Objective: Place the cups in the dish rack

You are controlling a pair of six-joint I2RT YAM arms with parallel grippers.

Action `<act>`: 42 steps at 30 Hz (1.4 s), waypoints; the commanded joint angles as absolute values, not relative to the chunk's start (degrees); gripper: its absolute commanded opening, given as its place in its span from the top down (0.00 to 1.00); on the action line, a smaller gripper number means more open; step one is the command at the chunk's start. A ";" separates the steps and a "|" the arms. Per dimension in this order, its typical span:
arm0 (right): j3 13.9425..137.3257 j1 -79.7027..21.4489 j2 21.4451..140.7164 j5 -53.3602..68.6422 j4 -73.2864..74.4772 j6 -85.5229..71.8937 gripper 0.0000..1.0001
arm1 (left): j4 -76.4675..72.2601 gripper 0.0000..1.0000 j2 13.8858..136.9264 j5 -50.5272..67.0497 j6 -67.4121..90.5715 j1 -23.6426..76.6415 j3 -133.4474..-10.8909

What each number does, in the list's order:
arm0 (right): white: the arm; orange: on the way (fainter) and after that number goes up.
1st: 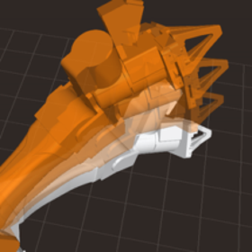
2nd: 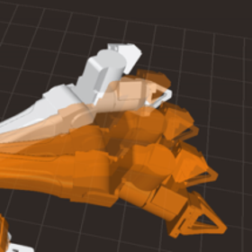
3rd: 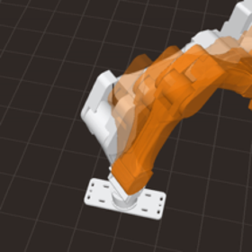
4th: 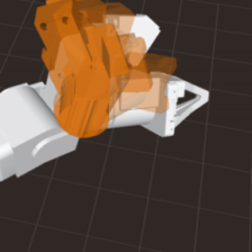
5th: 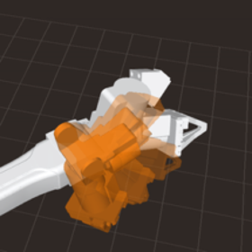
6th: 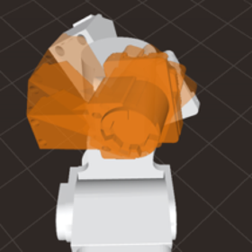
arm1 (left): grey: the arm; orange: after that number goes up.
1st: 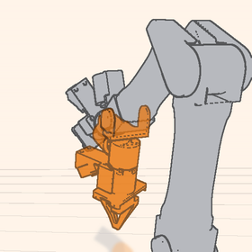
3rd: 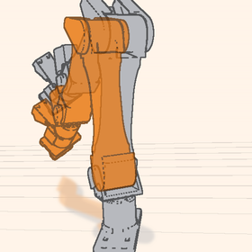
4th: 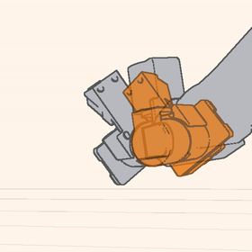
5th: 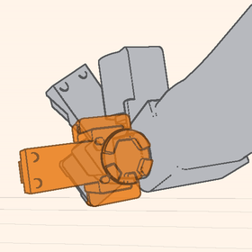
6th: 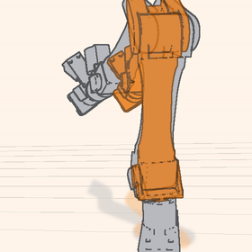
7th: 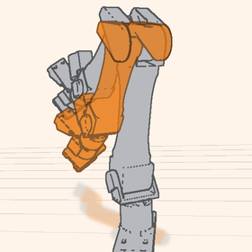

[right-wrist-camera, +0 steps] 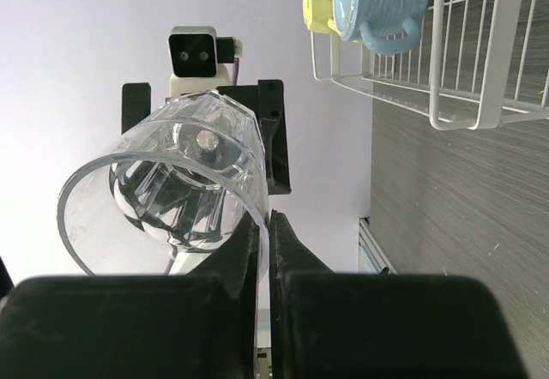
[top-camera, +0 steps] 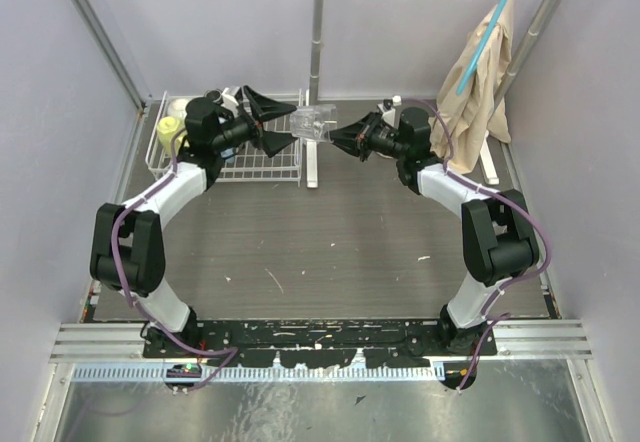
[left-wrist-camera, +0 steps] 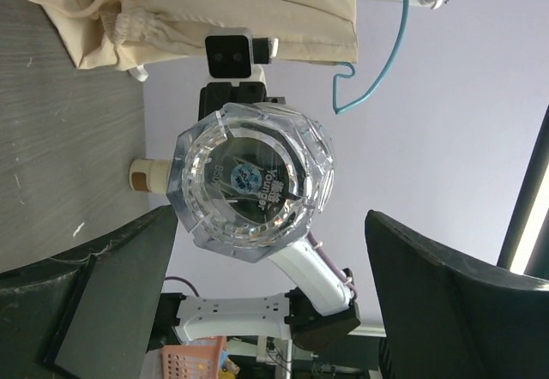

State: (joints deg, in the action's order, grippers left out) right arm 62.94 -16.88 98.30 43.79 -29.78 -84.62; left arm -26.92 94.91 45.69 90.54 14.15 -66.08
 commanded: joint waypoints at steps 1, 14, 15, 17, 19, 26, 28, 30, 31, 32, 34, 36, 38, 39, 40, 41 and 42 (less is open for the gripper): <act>64.92 -17.73 97.64 44.91 -34.80 -85.21 0.99 | -31.29 0.02 95.93 47.61 92.84 15.17 -64.66; 65.17 -18.98 97.55 45.01 -34.42 -85.03 0.99 | -30.61 0.02 97.80 46.06 92.72 15.24 -66.88; 65.13 -19.09 97.48 45.05 -34.33 -85.05 0.99 | -30.59 0.02 97.86 46.07 92.66 15.25 -66.91; 65.12 -19.23 97.54 45.24 -34.32 -84.99 0.99 | -30.51 0.02 97.82 45.91 92.67 15.23 -66.75; 65.10 -19.17 97.47 45.38 -34.19 -84.84 0.99 | -30.55 0.01 97.90 45.64 92.64 15.24 -66.63; 64.78 -19.46 97.70 45.44 -33.68 -84.41 0.99 | -31.77 0.02 98.07 45.95 93.78 15.24 -66.98; 64.74 -19.63 97.97 45.36 -33.68 -84.27 0.99 | -31.64 0.10 97.83 46.10 93.83 15.26 -66.76; 64.88 -19.75 98.27 45.29 -33.67 -84.22 0.99 | -31.71 0.26 97.51 46.18 94.07 15.29 -66.37; 64.92 -19.87 98.38 45.27 -33.63 -84.21 0.99 | -31.80 0.35 97.44 46.19 94.12 15.26 -66.26; 64.93 -19.90 98.50 45.19 -33.64 -84.18 0.99 | -31.81 0.41 97.42 46.29 94.13 15.29 -66.17; 64.87 -19.99 98.81 45.07 -33.58 -84.09 0.99 | -31.98 0.54 97.31 46.43 94.26 15.21 -66.04; 64.66 -20.04 98.96 44.93 -33.66 -84.09 0.99 | -32.47 0.65 97.33 46.46 94.59 15.21 -65.83; 64.47 -19.95 98.98 44.76 -33.54 -83.96 0.99 | -33.44 0.73 97.46 46.29 95.20 15.28 -65.57; 64.32 -19.98 98.97 44.66 -33.49 -83.94 0.98 | -33.79 0.77 97.61 46.24 95.29 15.22 -65.60; 64.26 -19.99 98.92 44.73 -33.49 -83.73 0.92 | -34.10 0.80 97.74 46.04 95.27 15.23 -65.71; 64.03 -19.99 98.84 44.63 -33.50 -83.76 0.83 | -34.18 0.83 97.92 45.94 95.27 15.21 -65.85; 63.83 -20.01 98.60 44.57 -33.53 -83.76 0.75 | -34.23 0.86 98.05 45.68 95.13 15.17 -66.00</act>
State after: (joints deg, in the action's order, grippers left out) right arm 62.96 -19.14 99.04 44.18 -30.13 -84.95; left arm -31.05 97.84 45.56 94.32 15.09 -65.14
